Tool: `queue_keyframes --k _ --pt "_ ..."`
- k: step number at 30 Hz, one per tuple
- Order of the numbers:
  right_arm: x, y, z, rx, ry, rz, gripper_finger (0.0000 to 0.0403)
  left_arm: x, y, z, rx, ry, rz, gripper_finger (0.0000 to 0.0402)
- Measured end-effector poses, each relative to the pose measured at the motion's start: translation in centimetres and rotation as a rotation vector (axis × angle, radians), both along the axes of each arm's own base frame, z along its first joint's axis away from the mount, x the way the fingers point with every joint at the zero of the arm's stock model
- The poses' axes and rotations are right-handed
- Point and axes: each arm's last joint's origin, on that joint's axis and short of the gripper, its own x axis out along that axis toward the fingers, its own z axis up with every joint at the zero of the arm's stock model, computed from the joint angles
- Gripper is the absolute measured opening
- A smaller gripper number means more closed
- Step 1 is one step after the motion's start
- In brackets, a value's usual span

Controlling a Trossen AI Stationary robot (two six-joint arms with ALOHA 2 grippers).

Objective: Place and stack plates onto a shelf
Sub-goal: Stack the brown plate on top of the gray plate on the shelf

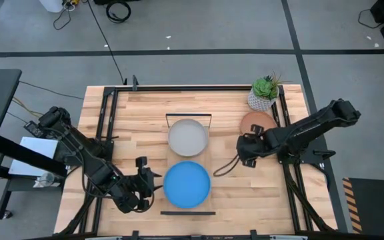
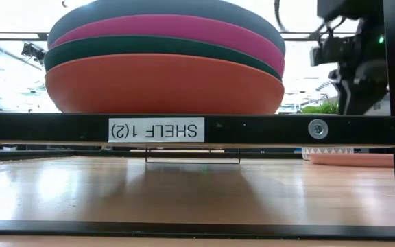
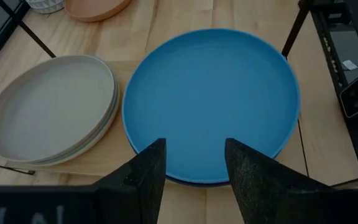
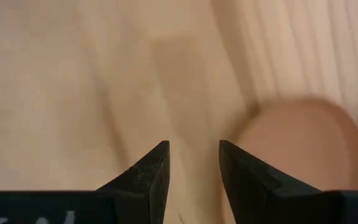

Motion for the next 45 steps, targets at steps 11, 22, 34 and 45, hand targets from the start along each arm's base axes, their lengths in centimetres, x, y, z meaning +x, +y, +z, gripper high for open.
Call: queue_keyframes --k 11,22,34,45 --pt "-0.8 -5.1 -3.1 0.102 0.078 -0.179 0.0154 0.0 0.0 0.0 0.046 0.005 -0.026 0.0172" --pt "-0.8 -7.7 -5.5 0.127 0.130 -0.280 0.0130 0.0 0.1 0.0 0.073 0.003 -0.023 0.0172" --pt "0.7 -6.6 -5.5 0.155 0.169 -0.198 0.0014 -0.5 -0.5 0.0 0.098 0.008 -0.075 0.0172" --pt "1.7 0.8 0.8 0.146 0.162 0.008 0.0014 -0.5 -0.8 0.2 0.052 -0.034 -0.047 0.0172"
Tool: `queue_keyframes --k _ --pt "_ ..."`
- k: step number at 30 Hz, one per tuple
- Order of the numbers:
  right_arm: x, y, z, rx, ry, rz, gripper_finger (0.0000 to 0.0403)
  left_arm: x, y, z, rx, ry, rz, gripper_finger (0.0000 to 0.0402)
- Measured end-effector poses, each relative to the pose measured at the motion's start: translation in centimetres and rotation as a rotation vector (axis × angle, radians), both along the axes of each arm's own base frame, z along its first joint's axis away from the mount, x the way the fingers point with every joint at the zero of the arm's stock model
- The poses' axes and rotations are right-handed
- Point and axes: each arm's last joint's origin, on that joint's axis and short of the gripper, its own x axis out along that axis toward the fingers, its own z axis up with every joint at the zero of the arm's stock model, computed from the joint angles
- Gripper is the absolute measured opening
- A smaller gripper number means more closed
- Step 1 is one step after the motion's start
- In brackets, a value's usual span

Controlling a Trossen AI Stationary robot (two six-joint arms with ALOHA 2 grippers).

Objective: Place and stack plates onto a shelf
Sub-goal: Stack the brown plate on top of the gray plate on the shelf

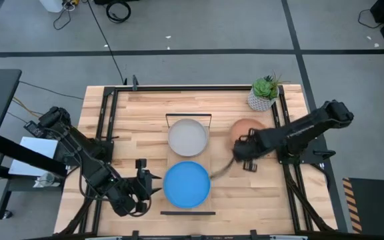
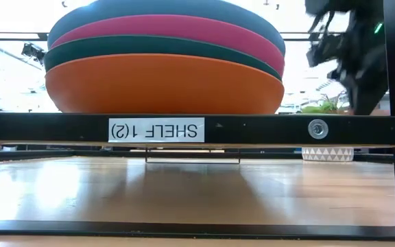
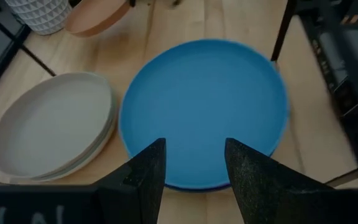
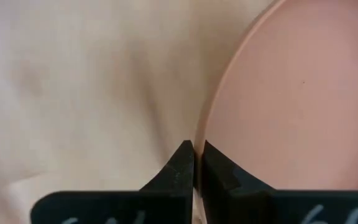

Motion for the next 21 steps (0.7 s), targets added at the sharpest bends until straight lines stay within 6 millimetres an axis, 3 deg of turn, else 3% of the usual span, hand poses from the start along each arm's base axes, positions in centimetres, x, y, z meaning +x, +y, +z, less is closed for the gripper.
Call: queue_keyframes --k 9,15,21 --pt "-0.5 6.5 3.8 -0.007 -0.112 0.409 0.0014 0.2 -0.2 0.2 -0.039 -0.018 -0.007 0.0172" --pt "-0.3 9.5 4.7 -0.046 -0.256 0.760 0.0014 0.2 -0.2 0.2 -0.039 -0.019 -0.005 0.0172" --pt "0.8 10.9 5.5 -0.083 -0.410 0.988 0.0016 0.3 -0.3 0.4 -0.051 -0.040 -0.013 0.0172"
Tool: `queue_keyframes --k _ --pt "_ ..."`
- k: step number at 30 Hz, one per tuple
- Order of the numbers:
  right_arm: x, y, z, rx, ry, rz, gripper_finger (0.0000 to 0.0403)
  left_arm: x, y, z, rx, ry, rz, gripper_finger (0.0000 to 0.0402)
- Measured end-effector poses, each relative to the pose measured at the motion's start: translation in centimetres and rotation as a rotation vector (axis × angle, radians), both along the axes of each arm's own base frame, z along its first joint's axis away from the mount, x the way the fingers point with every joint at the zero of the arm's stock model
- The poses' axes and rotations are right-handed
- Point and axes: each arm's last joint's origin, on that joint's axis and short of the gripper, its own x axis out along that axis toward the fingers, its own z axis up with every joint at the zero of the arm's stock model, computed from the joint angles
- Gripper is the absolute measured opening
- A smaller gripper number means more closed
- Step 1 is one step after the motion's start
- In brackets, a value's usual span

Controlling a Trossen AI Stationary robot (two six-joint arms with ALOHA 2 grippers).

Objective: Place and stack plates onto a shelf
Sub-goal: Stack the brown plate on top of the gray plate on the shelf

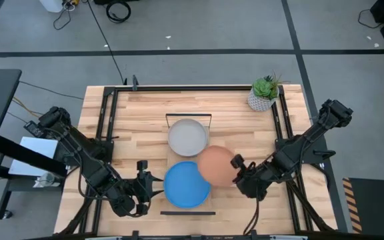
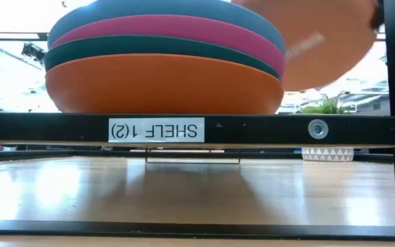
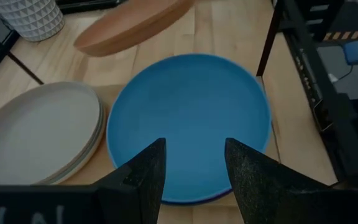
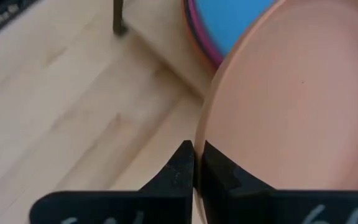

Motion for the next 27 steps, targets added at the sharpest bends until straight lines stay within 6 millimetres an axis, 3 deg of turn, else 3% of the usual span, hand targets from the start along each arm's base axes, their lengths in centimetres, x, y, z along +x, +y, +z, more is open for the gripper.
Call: queue_keyframes --k 6,9,27 --pt "1.8 1.1 -0.6 -0.057 -0.099 0.153 0.0017 0.1 -0.3 0.2 -0.016 -0.026 -0.012 0.0172" --pt "2.9 0.4 -1.3 -0.112 -0.100 0.120 0.0018 0.1 -0.3 0.3 -0.024 -0.033 -0.012 0.0172" --pt "12.0 -11.5 -3.1 -0.021 -0.069 -0.019 0.0023 0.1 -0.5 0.7 -0.039 -0.036 -0.066 0.0172"
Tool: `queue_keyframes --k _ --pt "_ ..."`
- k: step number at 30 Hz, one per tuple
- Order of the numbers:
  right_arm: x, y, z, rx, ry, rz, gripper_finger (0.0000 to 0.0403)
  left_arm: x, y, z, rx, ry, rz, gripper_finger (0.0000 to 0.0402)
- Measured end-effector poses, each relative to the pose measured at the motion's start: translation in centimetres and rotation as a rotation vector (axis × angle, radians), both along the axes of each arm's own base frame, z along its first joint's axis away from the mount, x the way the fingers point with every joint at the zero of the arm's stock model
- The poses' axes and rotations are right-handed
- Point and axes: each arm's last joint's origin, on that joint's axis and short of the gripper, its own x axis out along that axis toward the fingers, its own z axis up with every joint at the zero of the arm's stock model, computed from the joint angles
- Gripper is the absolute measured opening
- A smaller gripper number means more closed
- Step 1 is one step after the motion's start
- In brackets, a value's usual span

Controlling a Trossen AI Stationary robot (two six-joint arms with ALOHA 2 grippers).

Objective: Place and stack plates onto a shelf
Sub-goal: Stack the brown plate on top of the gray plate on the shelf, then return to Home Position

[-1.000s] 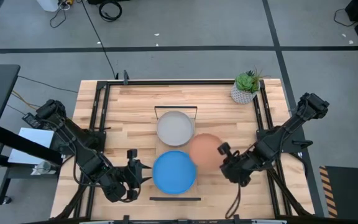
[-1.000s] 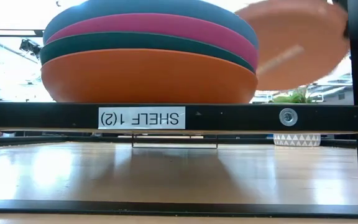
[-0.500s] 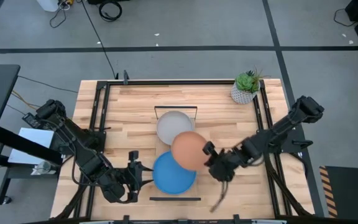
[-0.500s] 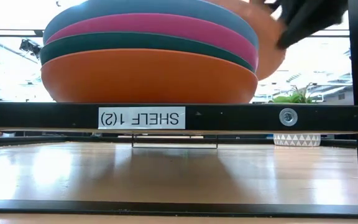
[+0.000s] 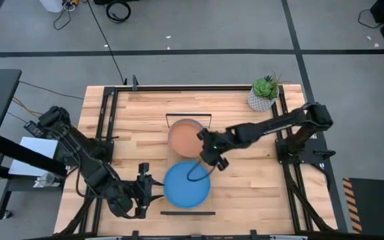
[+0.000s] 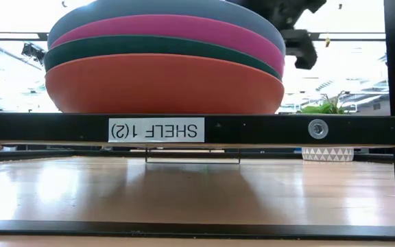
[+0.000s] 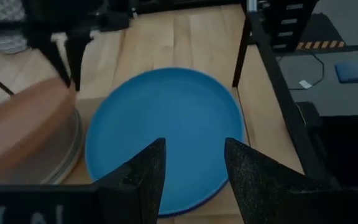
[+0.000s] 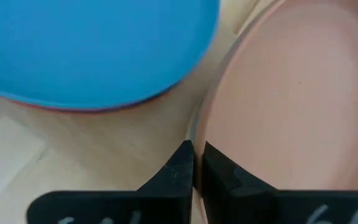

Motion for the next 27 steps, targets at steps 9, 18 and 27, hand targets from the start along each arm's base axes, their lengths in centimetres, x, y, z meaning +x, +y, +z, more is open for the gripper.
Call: queue_keyframes --k 9,18,27 --pt "2.8 -2.4 -0.6 0.060 0.095 -0.047 0.0087 -0.9 1.0 1.2 0.036 -0.006 -0.014 0.0172" --pt "1.7 -2.4 2.3 0.084 0.052 -0.080 0.0120 -1.5 1.5 1.4 0.077 -0.005 0.013 0.0172" --pt "-2.0 -2.2 6.0 0.219 0.010 -0.247 0.0117 -1.6 1.7 0.6 0.089 -0.017 0.018 0.0172"
